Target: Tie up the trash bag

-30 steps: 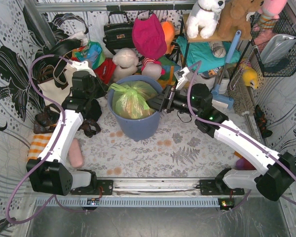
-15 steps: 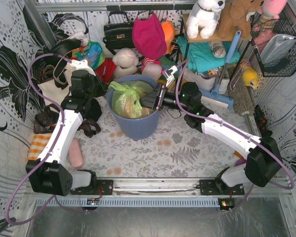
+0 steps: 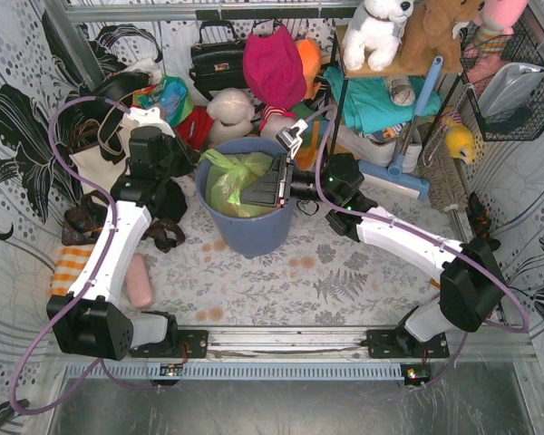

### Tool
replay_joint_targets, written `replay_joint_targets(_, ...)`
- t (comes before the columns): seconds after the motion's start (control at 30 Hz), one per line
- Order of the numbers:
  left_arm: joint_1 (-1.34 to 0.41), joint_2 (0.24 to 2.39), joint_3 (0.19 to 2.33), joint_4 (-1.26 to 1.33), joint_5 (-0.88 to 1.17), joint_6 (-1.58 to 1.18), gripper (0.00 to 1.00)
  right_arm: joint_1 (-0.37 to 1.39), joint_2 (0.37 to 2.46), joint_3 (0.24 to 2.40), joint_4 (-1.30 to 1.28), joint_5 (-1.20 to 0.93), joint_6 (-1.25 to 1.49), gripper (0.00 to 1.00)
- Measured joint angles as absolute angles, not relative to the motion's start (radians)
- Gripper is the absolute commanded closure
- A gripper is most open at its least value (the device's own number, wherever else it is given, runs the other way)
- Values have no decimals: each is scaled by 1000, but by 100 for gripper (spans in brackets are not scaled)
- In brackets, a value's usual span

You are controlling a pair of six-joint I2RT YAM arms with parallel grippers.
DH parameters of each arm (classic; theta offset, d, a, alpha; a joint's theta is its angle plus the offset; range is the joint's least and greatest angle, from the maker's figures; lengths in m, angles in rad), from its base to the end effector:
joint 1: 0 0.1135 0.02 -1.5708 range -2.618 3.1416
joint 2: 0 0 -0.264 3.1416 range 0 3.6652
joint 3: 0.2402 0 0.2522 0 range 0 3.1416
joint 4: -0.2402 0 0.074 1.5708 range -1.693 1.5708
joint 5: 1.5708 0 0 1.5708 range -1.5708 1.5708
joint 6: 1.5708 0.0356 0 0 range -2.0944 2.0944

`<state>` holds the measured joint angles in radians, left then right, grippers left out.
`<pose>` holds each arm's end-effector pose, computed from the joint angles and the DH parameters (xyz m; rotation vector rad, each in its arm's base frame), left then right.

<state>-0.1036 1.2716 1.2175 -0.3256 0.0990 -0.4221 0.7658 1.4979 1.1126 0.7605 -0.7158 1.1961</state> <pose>0.2897 -0.0337 0.3719 -0.2475 1.9591 -0.4419 0.2319 0.2554 0.3773 -0.4598 1.5570 2.0327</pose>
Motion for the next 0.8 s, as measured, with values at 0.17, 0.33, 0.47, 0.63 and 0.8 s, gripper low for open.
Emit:
replay_joint_targets(0.17, -104, 1272, 1221, -329, 102, -423, 100, 787, 1496, 1133, 746, -728, 1184, 33)
replay_joint_targets(0.33, -104, 1272, 1229, -328, 106, -426, 100, 796, 1491, 1154, 715, -730, 1166, 64)
replay_joint_targets(0.47, -104, 1271, 1229, -329, 107, -429, 100, 805, 1491, 1157, 703, -712, 1155, 82)
replay_joint_targets(0.63, -104, 1271, 1230, -329, 107, -429, 100, 809, 1491, 1156, 699, -682, 1152, 100)
replay_joint_targets(0.8, -104, 1288, 1312, -352, 103, -423, 100, 809, 1469, 1159, 695, -664, 1140, 100)
